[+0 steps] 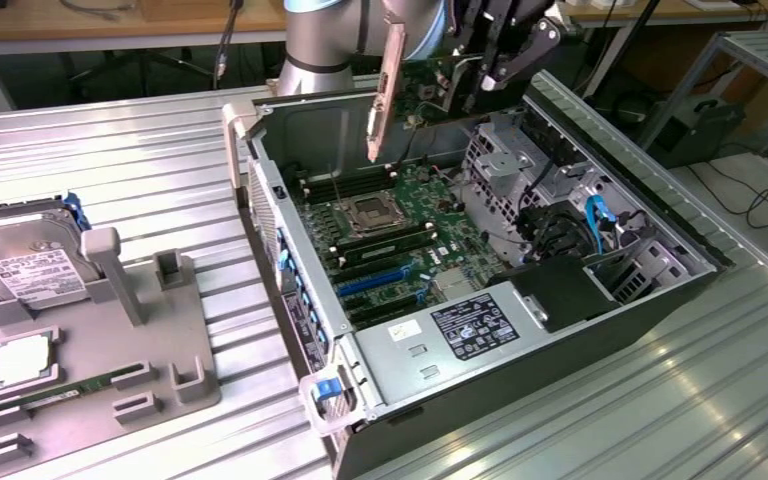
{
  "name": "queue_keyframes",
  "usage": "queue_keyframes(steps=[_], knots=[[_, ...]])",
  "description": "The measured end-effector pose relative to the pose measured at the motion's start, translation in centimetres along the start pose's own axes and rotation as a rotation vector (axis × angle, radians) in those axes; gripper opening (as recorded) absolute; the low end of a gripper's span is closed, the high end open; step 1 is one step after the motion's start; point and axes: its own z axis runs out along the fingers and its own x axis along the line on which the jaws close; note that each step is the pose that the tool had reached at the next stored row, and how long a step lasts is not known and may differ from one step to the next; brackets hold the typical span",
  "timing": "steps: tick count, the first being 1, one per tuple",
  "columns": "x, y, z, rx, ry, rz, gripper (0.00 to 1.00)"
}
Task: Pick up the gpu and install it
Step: 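Insert the gpu into the slot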
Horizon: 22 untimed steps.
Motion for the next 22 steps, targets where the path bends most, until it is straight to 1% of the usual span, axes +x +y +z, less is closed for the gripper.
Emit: queue_keyframes(steps=[1,2,3,4,5,22], knots=[[0.0,-0.04,0.61,0.0009,0.0011,-0.013,0.27],[0.0,-0.12,1.64,0.0014,-0.0001,0.002,0.27],[0.0,-0.17,2.33,0.0014,0.0000,0.002,0.27],[0.0,-0.19,2.62,0.0014,0.0000,0.002,0.27],[0.0,-0.23,3.12,0.0014,0.0000,0.002,0.27],[0.0,-0.33,4.54,0.0014,0.0000,0.002,0.27]])
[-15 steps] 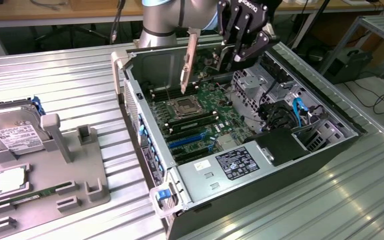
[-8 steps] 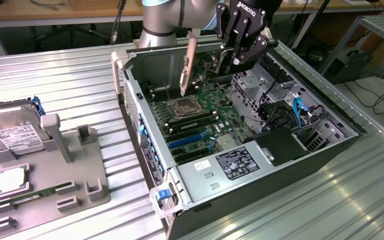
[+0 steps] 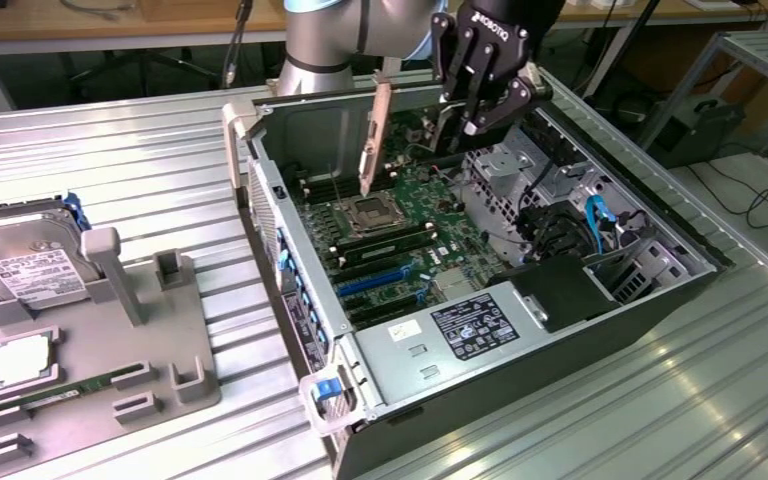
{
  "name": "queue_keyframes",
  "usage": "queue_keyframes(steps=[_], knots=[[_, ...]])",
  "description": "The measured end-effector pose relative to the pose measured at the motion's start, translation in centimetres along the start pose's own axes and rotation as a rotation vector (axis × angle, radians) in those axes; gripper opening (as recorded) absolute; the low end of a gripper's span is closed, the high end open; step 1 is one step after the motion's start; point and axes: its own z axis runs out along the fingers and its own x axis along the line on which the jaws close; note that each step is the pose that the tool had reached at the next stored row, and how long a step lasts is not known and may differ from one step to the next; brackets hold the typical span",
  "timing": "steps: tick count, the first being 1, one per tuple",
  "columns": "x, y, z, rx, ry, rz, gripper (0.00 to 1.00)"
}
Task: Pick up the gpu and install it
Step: 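Insert the gpu into the slot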
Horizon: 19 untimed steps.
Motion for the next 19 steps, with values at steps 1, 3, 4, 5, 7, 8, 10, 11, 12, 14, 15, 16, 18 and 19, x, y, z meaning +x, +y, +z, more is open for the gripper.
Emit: queue_keyframes(steps=[1,3,4,5,7,8,10,11,12,14,15,16,18,19], knots=[[0.0,-0.01,0.08,0.0000,0.0000,0.000,0.27],[0.0,-0.02,0.23,0.0000,0.0000,0.000,0.27],[0.0,-0.02,0.35,0.0000,-0.0001,0.000,0.27],[0.0,-0.03,0.43,0.0000,-0.0001,0.000,0.27],[0.0,-0.04,0.60,0.0000,-0.0001,0.000,0.27],[0.0,-0.05,0.71,0.0001,-0.0001,0.000,0.27],[0.0,-0.07,0.94,0.0000,-0.0001,0.000,0.27],[0.0,-0.08,1.06,0.0000,0.0000,0.000,0.27],[0.0,-0.08,1.15,0.0000,0.0000,0.000,0.27],[0.0,-0.09,1.32,-0.0001,0.0001,0.000,0.27],[0.0,-0.10,1.40,0.0000,0.0000,0.000,0.27],[0.0,-0.10,1.50,0.0000,0.0000,0.000,0.27],[0.0,-0.12,1.68,0.0000,0.0000,0.000,0.27],[0.0,-0.13,1.81,0.0000,0.0000,0.000,0.27]])
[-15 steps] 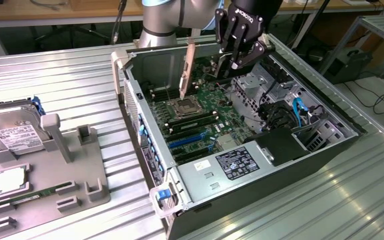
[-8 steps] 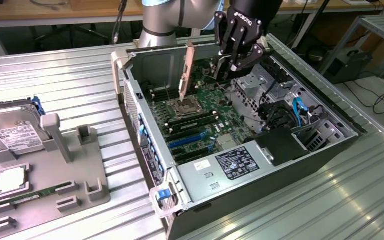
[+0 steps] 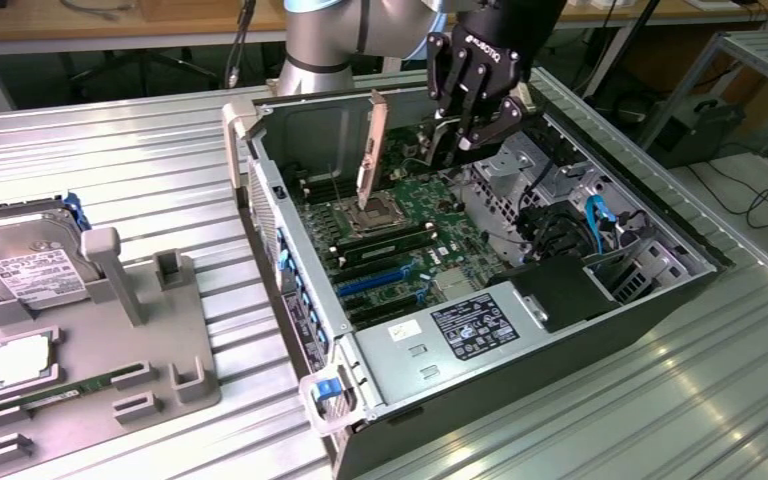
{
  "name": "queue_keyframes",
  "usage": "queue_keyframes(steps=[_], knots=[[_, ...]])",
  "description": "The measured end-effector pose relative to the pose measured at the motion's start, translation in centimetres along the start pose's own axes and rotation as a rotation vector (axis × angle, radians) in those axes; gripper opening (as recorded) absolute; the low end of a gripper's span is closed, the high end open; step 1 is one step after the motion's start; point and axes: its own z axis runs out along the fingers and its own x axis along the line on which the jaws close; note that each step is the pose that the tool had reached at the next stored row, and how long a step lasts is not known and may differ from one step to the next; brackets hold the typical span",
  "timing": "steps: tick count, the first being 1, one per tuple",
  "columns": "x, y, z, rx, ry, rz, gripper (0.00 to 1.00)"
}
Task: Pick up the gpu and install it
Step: 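Insert the gpu into the slot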
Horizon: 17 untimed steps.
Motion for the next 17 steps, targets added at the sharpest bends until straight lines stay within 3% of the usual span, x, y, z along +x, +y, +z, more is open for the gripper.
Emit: queue_keyframes(steps=[10,13,15,17], knots=[[0.0,0.02,0.91,0.0028,0.0002,0.000,0.27],[0.0,0.32,1.15,0.0155,0.0014,0.000,0.27],[0.0,0.62,1.39,0.0278,0.0025,0.000,0.27],[0.0,0.67,1.60,0.0334,0.0030,0.000,0.27]])
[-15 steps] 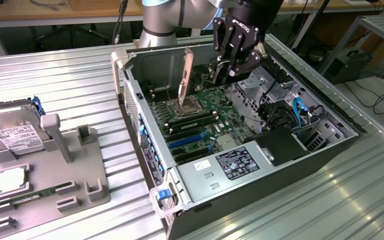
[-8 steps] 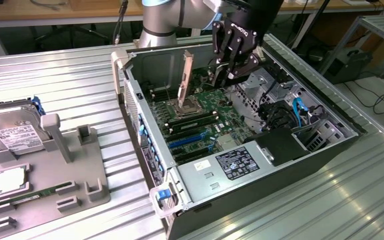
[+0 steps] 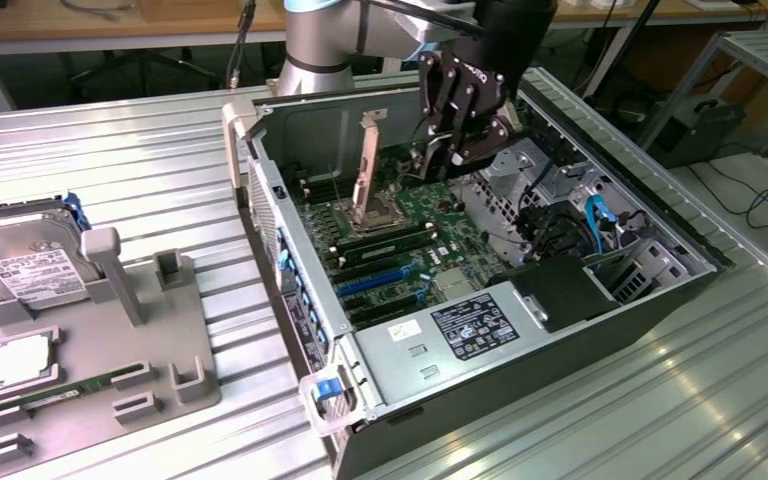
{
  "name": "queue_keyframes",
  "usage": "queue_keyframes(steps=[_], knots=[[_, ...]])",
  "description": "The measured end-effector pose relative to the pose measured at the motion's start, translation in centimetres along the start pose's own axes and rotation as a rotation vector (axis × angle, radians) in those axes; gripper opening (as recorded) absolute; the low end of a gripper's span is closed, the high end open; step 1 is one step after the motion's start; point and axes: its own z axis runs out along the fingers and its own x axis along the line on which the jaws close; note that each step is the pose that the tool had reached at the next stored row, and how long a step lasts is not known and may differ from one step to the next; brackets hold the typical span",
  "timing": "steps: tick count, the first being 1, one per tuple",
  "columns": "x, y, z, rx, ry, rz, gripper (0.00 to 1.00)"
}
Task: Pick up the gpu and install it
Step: 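Insert the gpu into the slot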
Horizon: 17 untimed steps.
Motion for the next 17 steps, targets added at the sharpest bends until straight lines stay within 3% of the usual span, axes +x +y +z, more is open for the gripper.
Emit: queue_keyframes(steps=[17], knots=[[0.01,-0.03,1.03,0.0064,0.0006,0.000,0.27]])
